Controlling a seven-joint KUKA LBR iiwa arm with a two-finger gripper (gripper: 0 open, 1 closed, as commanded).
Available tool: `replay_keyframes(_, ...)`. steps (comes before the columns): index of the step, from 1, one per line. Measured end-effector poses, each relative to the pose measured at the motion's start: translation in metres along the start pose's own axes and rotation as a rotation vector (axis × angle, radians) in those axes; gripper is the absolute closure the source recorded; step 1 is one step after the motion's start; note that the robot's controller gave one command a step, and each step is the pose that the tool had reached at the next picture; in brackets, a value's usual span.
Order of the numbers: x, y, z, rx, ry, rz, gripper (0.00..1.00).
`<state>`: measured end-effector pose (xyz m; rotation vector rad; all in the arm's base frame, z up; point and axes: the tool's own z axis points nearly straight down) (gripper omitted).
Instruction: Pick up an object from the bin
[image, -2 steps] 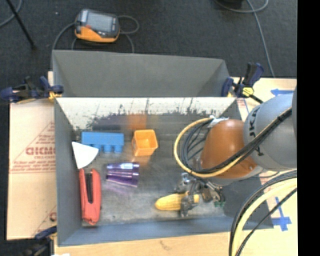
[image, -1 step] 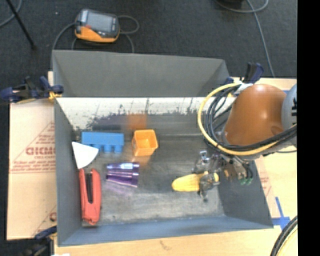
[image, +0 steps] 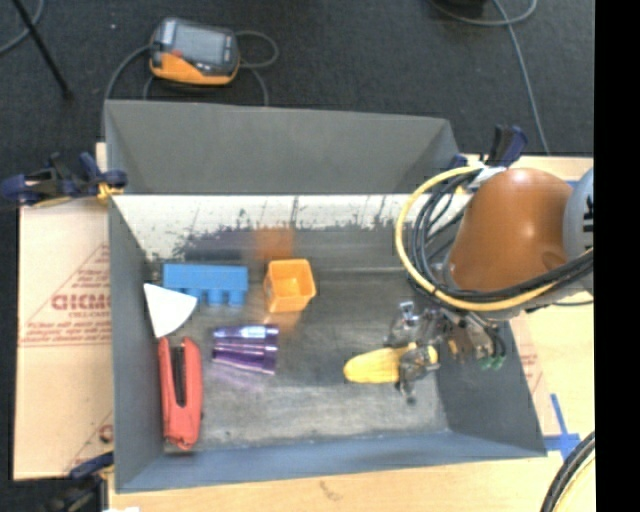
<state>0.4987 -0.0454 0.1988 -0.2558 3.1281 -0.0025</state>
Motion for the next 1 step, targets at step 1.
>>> replay_keyframes(1, 0.0001, -0.0002, -0.0015, 0.000, 0.001, -0.003, 1.00)
